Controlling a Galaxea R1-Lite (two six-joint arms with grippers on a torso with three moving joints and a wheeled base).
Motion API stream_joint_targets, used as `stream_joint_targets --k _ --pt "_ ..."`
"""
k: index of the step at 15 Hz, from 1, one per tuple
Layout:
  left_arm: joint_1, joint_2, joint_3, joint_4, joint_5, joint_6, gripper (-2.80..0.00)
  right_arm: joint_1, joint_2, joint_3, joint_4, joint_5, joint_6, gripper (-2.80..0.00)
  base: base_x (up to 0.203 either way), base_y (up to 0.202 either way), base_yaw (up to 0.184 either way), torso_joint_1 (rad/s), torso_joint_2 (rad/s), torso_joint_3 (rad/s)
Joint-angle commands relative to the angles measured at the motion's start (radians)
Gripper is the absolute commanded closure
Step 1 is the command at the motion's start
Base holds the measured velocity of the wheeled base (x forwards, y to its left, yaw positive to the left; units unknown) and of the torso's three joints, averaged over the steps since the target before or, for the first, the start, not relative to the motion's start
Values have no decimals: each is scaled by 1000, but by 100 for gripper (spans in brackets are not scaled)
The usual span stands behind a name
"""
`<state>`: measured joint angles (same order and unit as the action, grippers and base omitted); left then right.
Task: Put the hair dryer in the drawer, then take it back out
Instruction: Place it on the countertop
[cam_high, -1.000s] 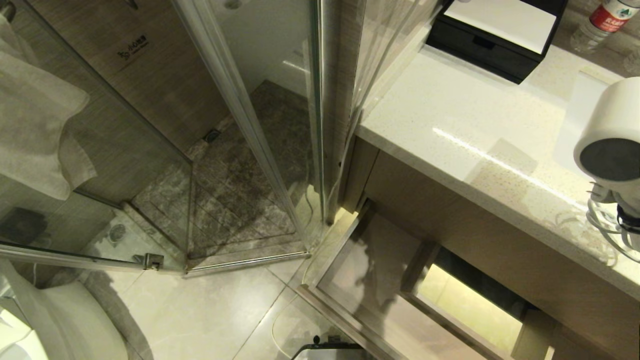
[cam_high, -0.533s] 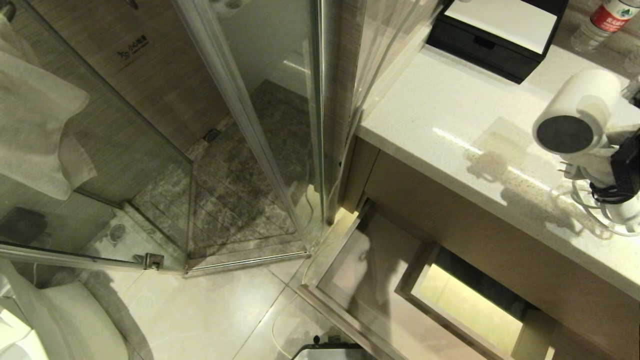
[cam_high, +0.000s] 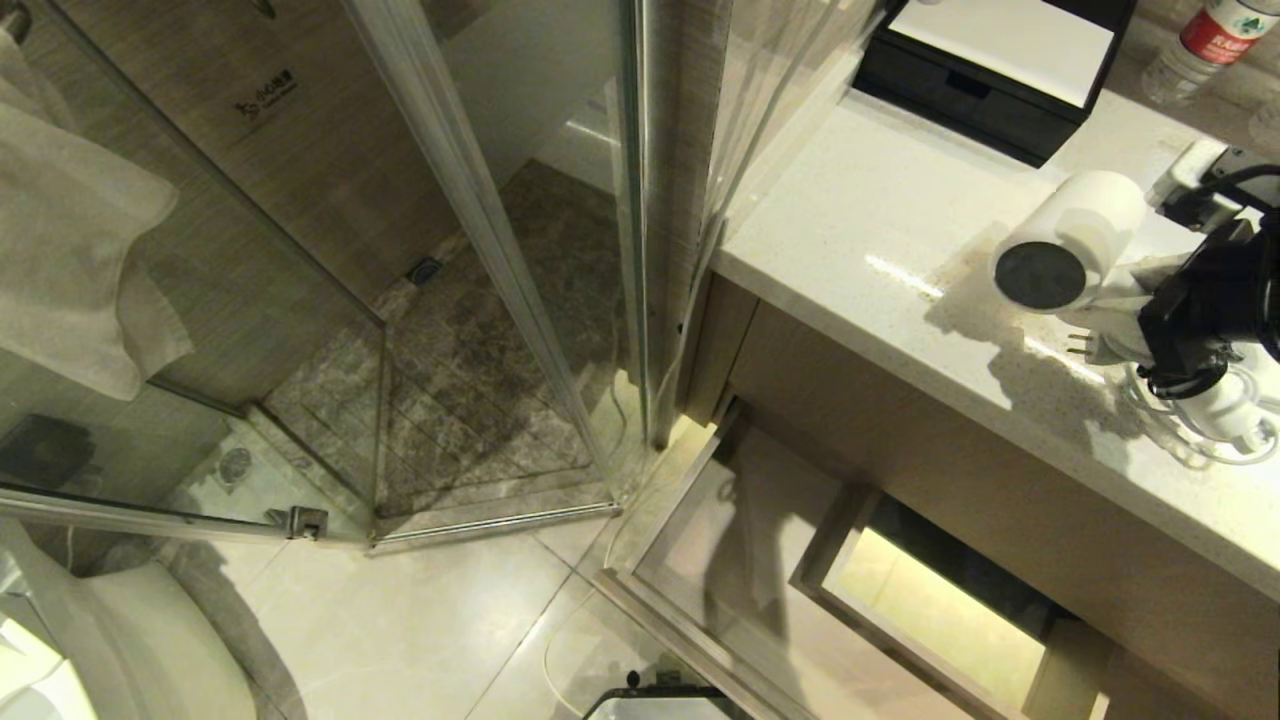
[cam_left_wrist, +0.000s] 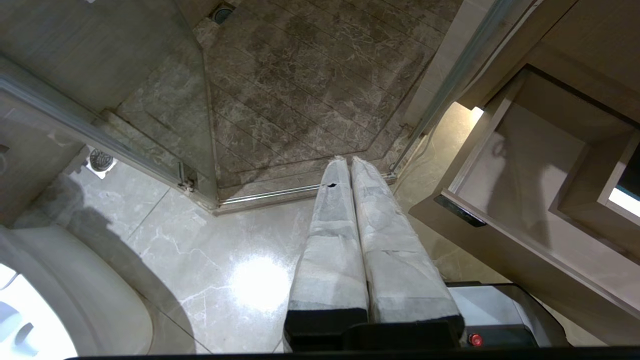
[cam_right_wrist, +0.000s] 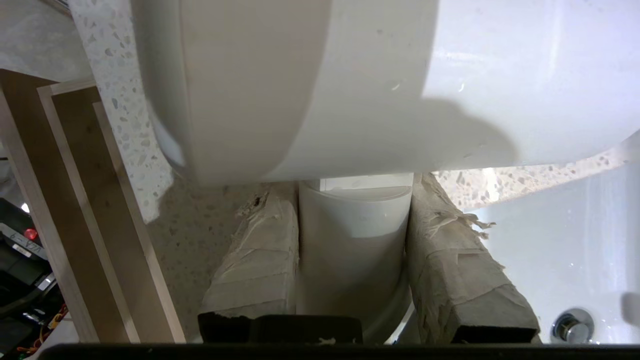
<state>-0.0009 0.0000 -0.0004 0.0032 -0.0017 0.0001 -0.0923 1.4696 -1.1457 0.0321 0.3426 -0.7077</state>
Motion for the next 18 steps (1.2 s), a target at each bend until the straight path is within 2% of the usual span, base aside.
stream_joint_targets --k 1,5,13,14,15,18 --pt "-1 0 2 0 0 0 0 3 35 -4 -8 3 1 0 0 0 0 0 0 0" --pt "-1 0 2 0 0 0 0 2 66 -12 -23 3 30 0 0 0 0 0 0 0" --pt "-1 0 2 0 0 0 0 -12 60 -28 -25 4 36 0 0 0 0 0 0 0" --pt "-1 0 2 0 0 0 0 -13 59 -21 -26 4 35 -83 0 0 0 0 0 0" --pt "-1 0 2 0 0 0 0 -12 61 -23 -24 4 38 -280 0 0 0 0 0 0" --pt "-1 0 2 0 0 0 0 -12 66 -32 -27 -44 39 -280 0 0 0 0 0 0"
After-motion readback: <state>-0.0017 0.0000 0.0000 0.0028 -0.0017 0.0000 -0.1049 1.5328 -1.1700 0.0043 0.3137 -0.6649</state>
